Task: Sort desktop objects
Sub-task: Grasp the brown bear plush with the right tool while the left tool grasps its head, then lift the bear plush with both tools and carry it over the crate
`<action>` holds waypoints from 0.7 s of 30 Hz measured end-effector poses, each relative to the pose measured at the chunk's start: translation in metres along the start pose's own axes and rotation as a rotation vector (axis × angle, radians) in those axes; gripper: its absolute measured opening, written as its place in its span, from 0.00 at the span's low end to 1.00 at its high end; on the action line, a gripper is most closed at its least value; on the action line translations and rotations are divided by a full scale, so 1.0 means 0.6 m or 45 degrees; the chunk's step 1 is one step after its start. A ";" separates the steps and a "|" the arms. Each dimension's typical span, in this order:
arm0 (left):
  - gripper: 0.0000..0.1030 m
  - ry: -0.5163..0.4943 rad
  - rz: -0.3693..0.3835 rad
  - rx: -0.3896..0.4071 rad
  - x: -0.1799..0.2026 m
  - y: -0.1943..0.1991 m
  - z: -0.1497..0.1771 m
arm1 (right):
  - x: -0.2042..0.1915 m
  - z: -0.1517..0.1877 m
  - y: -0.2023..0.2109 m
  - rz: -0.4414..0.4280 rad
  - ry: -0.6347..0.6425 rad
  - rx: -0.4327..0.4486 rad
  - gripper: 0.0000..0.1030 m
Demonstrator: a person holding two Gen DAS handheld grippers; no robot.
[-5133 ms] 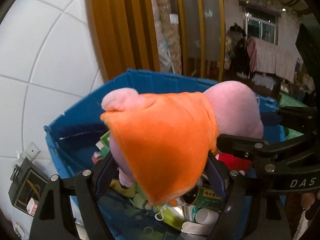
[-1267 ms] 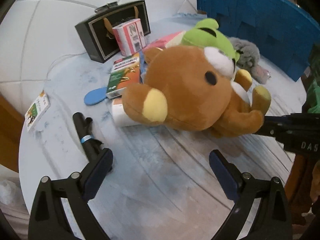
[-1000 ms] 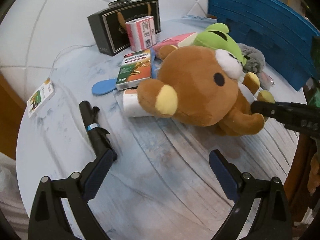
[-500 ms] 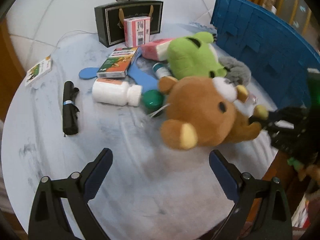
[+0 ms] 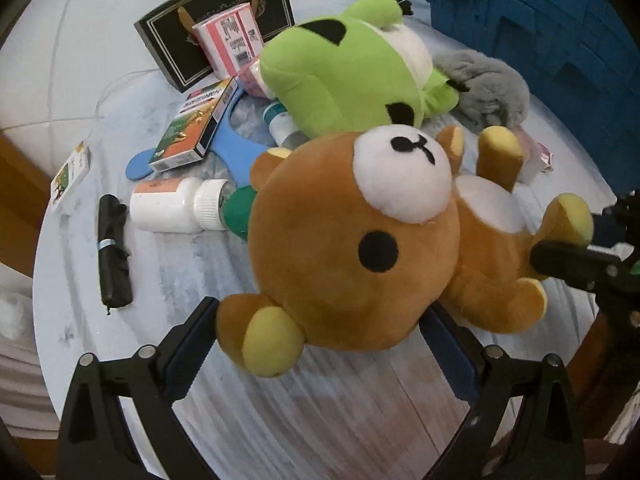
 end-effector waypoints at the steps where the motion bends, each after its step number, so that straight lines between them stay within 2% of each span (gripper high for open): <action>1: 0.97 0.000 0.019 -0.002 -0.003 -0.004 -0.002 | -0.001 -0.003 -0.004 -0.020 -0.024 -0.003 0.27; 3: 0.96 -0.004 0.027 -0.009 -0.008 -0.011 0.001 | -0.008 -0.007 -0.017 -0.009 -0.042 -0.021 0.27; 8: 0.68 -0.005 0.074 0.028 -0.009 -0.006 0.012 | -0.027 -0.012 -0.013 0.008 -0.060 0.000 0.25; 11: 0.60 -0.011 0.088 0.092 -0.004 0.011 0.018 | -0.044 -0.019 0.001 0.082 -0.033 0.023 0.24; 21: 0.56 0.024 0.249 0.322 -0.019 0.110 0.010 | -0.074 -0.052 0.111 0.270 0.033 0.187 0.23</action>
Point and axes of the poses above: each gripper's, at about its wrist camera, not at the fingertips, and y roughly against the way its jaws point, x to its right, z to its underside, the point moved 6 cm from there along -y, roughly the way its jaws point, and after that the axes turned 15 degrees about -x, right-handed, at the moved point
